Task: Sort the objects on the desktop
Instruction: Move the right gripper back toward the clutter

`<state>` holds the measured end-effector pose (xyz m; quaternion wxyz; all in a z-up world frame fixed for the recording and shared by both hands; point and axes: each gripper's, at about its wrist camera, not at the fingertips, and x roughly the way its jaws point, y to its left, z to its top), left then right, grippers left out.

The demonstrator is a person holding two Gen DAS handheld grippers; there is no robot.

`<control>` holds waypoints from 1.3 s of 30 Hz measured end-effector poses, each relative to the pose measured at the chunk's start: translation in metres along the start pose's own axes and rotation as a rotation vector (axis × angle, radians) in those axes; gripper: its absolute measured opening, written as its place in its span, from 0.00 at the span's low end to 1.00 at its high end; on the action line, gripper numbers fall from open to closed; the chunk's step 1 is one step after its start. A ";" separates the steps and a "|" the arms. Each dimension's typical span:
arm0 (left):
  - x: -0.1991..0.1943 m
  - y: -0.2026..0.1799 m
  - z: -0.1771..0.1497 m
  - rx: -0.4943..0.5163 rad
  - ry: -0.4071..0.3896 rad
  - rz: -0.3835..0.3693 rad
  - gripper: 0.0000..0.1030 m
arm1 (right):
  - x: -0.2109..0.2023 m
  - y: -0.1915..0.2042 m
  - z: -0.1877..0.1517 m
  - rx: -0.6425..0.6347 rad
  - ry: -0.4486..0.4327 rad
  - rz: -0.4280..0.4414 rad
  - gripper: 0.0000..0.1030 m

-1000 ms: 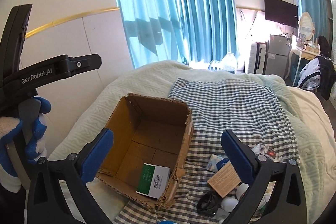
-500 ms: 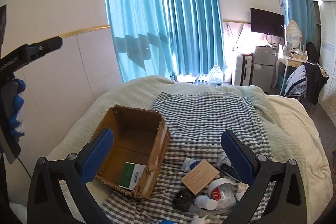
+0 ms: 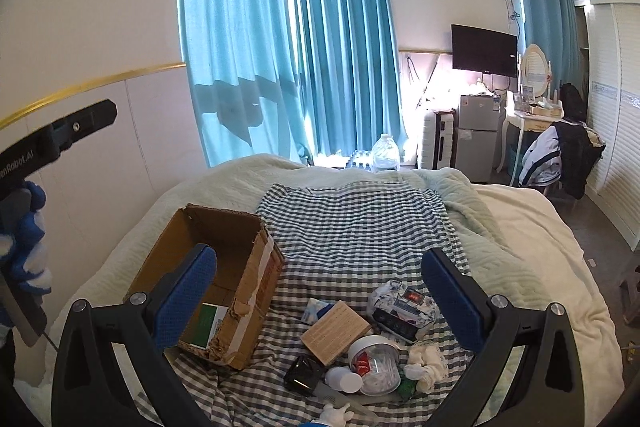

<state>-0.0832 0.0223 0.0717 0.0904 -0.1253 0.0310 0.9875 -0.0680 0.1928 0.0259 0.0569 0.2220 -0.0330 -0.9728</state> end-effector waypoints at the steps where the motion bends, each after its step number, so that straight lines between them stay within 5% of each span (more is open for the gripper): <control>1: 0.003 -0.007 -0.005 0.003 0.014 -0.023 1.00 | 0.001 -0.003 -0.001 0.001 0.003 0.003 1.00; 21: 0.088 -0.068 -0.091 -0.039 0.241 -0.148 0.99 | 0.054 -0.071 -0.042 0.038 0.113 -0.086 0.98; 28: 0.112 -0.094 -0.137 -0.058 0.336 -0.191 0.93 | 0.094 -0.094 -0.066 0.071 0.184 -0.084 0.97; 33: 0.121 -0.102 -0.175 -0.047 0.379 -0.136 0.88 | 0.128 -0.106 -0.092 0.092 0.265 -0.086 0.95; 39: 0.137 -0.111 -0.212 -0.073 0.479 -0.192 0.88 | 0.170 -0.117 -0.119 0.107 0.333 -0.074 0.94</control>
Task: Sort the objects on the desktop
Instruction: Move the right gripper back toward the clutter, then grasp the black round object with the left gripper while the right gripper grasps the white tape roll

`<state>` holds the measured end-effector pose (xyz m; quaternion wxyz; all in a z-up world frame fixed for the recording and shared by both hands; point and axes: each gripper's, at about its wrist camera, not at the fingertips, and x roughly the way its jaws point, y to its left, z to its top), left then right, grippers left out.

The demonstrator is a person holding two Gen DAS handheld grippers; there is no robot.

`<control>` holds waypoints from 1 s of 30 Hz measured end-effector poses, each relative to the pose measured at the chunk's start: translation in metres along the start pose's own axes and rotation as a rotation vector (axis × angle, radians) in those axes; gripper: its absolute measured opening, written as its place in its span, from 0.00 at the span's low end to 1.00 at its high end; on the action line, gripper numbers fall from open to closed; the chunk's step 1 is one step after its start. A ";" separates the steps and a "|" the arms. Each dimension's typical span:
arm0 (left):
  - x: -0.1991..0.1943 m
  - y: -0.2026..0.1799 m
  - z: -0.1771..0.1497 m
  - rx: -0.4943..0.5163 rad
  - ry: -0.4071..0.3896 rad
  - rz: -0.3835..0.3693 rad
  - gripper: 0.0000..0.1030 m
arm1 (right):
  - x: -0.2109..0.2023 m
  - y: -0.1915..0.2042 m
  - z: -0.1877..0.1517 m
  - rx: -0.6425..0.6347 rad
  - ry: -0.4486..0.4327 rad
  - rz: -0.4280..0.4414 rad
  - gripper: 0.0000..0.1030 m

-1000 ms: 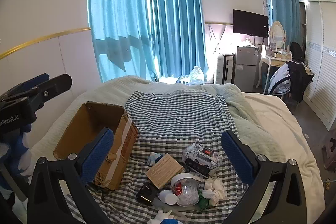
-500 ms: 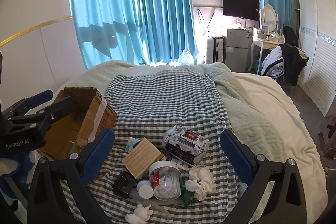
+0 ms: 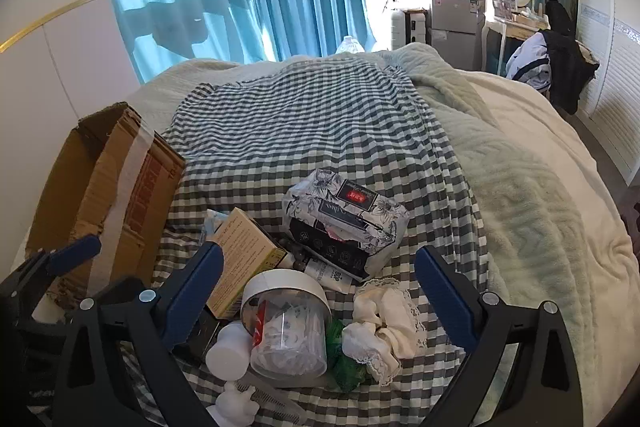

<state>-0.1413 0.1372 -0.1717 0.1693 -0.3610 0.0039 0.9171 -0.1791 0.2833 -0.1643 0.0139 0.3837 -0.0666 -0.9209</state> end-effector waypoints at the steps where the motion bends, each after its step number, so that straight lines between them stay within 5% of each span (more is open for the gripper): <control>1: 0.003 -0.002 -0.004 0.015 0.002 0.010 0.88 | 0.007 -0.001 -0.001 0.002 0.009 0.002 0.94; 14: 0.047 0.012 -0.056 0.008 0.160 0.125 0.88 | 0.074 0.005 -0.014 0.013 0.146 0.074 0.94; 20: 0.070 0.026 -0.063 -0.055 0.252 0.119 0.88 | 0.095 0.008 -0.023 0.007 0.218 0.091 0.94; 25: 0.087 0.026 -0.071 -0.045 0.313 0.090 0.61 | 0.107 0.015 -0.029 -0.010 0.252 0.117 0.94; 30: 0.087 0.028 -0.073 -0.052 0.317 0.062 0.60 | 0.118 0.027 -0.035 -0.044 0.296 0.129 0.94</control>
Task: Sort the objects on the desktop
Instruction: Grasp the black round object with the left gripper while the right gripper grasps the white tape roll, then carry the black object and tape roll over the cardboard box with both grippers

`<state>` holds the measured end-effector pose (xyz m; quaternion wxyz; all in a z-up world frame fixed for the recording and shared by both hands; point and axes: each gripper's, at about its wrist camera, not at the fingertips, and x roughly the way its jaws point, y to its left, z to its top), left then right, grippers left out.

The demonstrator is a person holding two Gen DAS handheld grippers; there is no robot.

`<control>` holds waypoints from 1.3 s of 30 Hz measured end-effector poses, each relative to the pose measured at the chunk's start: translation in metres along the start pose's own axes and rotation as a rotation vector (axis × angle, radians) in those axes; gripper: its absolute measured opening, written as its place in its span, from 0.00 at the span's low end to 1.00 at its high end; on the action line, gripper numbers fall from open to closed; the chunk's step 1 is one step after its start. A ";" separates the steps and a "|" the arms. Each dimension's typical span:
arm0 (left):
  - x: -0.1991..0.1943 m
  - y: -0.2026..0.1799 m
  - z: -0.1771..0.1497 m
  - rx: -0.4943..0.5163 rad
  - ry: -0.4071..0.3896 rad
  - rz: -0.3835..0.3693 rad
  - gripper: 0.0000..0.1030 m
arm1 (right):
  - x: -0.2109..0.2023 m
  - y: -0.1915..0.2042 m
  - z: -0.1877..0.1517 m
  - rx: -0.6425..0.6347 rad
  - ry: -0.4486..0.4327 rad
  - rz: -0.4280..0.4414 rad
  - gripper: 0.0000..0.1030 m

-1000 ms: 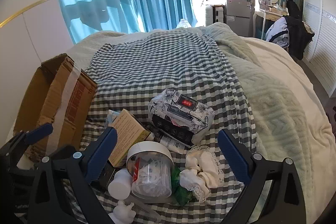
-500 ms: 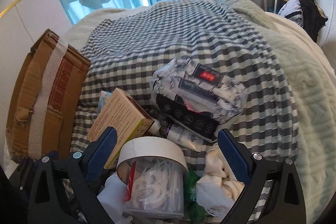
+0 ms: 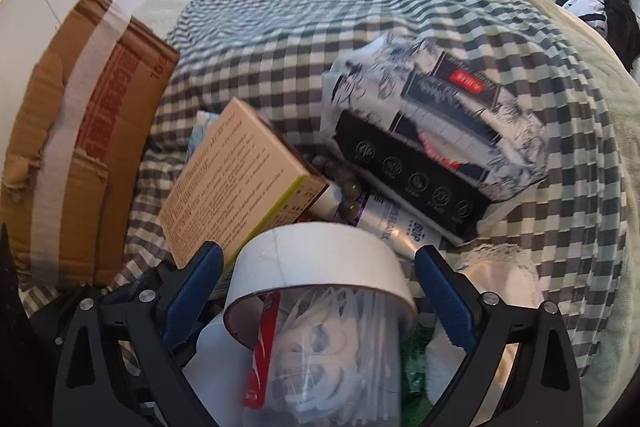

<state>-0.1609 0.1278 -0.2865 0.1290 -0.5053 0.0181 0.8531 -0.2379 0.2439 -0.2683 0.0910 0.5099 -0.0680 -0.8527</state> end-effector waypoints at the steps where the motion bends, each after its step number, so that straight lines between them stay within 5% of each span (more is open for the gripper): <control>1: -0.001 0.000 -0.001 0.001 -0.001 -0.002 0.60 | 0.001 0.000 0.000 0.005 0.007 0.010 0.92; 4: -0.003 -0.002 -0.002 0.010 -0.002 -0.001 0.60 | -0.006 0.001 0.001 0.003 -0.012 -0.005 0.79; 39: -0.134 -0.009 0.008 0.074 -0.236 -0.063 0.60 | -0.162 0.035 -0.030 0.051 -0.256 -0.119 0.76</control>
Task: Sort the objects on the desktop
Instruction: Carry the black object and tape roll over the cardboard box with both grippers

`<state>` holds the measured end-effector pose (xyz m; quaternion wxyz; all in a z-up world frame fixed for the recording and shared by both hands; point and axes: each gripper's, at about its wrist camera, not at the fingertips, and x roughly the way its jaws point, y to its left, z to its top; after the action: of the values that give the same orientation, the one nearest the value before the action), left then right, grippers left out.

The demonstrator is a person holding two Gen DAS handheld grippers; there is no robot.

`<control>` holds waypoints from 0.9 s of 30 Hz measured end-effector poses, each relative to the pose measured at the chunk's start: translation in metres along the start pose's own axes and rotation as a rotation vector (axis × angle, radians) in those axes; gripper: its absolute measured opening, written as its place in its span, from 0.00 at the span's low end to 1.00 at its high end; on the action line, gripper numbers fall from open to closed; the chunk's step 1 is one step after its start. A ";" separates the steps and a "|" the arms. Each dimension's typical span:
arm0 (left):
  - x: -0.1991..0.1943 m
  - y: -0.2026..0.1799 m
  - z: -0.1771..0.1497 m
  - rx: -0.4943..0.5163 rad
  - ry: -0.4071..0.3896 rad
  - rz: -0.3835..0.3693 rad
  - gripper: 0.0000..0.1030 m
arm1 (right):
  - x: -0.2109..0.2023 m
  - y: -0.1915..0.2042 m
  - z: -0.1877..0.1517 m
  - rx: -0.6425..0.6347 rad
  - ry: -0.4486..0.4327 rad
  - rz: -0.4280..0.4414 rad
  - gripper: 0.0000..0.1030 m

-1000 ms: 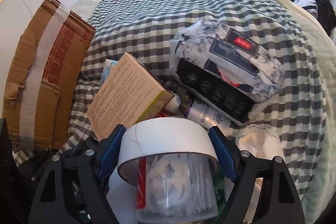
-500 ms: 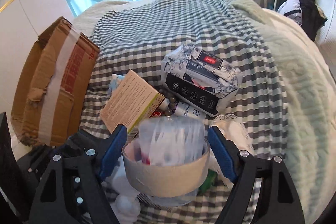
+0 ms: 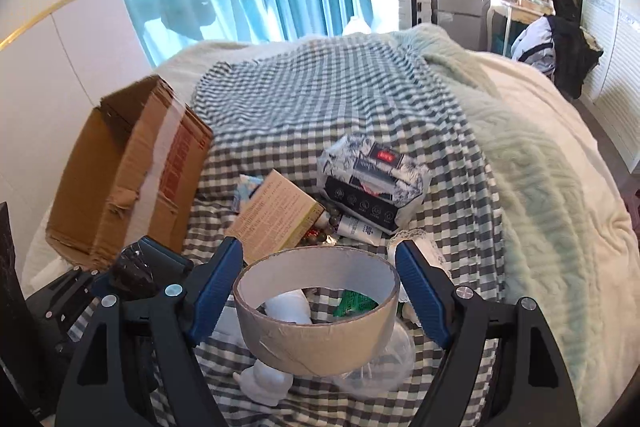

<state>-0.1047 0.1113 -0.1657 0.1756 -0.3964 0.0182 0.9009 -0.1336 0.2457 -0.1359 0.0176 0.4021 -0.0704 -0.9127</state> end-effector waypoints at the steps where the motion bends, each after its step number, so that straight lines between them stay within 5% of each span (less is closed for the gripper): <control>1: -0.005 -0.001 0.001 0.001 -0.010 -0.002 0.60 | -0.006 0.003 0.000 -0.005 -0.013 -0.003 0.76; 27: -0.118 0.042 0.040 -0.038 -0.236 0.043 0.60 | -0.100 0.081 0.007 -0.086 -0.189 0.035 0.76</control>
<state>-0.0735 0.0432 -0.0581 0.1497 -0.2903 -0.0113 0.9451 -0.0728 0.1755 -0.0467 0.0439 0.3119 -0.0396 -0.9483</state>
